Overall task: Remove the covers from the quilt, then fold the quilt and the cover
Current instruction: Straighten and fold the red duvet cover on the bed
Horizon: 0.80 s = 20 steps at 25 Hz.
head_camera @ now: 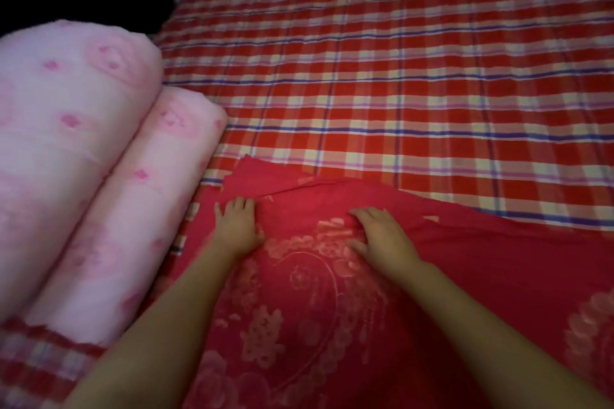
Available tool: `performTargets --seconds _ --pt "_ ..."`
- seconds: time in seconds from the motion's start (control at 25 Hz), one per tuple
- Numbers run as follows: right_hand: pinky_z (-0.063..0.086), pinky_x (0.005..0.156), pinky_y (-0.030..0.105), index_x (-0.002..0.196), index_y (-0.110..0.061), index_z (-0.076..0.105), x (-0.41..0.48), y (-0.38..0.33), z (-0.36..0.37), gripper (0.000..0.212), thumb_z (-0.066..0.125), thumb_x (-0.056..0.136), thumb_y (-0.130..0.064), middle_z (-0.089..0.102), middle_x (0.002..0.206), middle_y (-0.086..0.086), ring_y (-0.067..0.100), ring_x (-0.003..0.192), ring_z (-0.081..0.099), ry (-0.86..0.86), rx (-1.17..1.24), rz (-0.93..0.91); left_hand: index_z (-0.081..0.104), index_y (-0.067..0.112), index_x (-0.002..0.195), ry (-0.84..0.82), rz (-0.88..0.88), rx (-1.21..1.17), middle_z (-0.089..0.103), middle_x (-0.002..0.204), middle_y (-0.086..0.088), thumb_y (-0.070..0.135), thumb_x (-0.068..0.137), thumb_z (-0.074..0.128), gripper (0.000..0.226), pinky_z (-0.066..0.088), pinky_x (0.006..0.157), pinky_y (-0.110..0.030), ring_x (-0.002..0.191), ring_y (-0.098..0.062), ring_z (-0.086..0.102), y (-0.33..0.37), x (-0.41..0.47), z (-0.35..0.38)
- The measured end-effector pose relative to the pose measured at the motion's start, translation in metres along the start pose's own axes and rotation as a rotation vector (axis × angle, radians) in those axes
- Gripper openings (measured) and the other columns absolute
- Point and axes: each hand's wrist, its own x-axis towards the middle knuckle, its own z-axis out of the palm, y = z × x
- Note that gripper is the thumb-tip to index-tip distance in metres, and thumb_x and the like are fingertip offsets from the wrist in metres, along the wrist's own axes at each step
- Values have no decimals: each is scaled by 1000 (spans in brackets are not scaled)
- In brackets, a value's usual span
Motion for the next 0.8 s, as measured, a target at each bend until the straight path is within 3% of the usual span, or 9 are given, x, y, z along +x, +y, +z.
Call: performTargets --seconds 0.12,0.24,0.32,0.44,0.6,0.68,0.8 --pt "26 110 33 137 -19 44 33 -37 22 52 57 89 -32 51 134 4 23 126 45 -58 6 -5 28 12 142 -5 -190 -207 35 141 -16 58 70 70 95 26 109 -50 132 -33 33 -39 12 3" --pt "30 109 33 142 -19 39 67 -74 40 62 61 87 -38 45 142 7 27 130 40 -200 7 39 41 9 136 -102 -357 -785 52 133 -14 70 43 80 118 42 102 -37 120 -26 52 -75 13 21" --pt "32 109 36 143 -19 37 93 -98 47 77 70 78 -43 40 141 11 30 130 38 -228 20 108 56 7 122 -62 -401 -1006 65 116 -9 53 51 86 89 48 88 -28 102 -22 63 -93 10 28" --pt "29 109 30 147 -22 26 125 -123 55 87 75 76 -29 34 145 9 27 134 35 -332 60 24 64 7 107 217 -344 -1012 69 101 -6 24 71 80 42 49 83 -27 87 -18 63 -110 9 31" --pt "34 109 35 147 -43 -5 164 -139 49 118 82 68 -28 19 154 1 20 136 32 -348 193 -19 67 10 98 406 -244 -905 61 81 -3 18 78 74 22 44 73 -27 74 -16 55 -125 14 26" --pt "37 106 35 147 -36 16 179 -140 45 110 85 62 -33 30 145 3 21 131 37 -333 180 26 68 10 102 422 -265 -942 59 75 1 15 78 74 25 42 70 -23 70 -14 55 -131 21 24" --pt "42 84 29 117 -22 51 176 -139 52 63 83 64 -34 51 114 -2 18 105 52 -328 85 80 69 10 94 409 -277 -1014 57 69 4 14 79 74 17 46 69 -22 64 -10 53 -131 22 21"
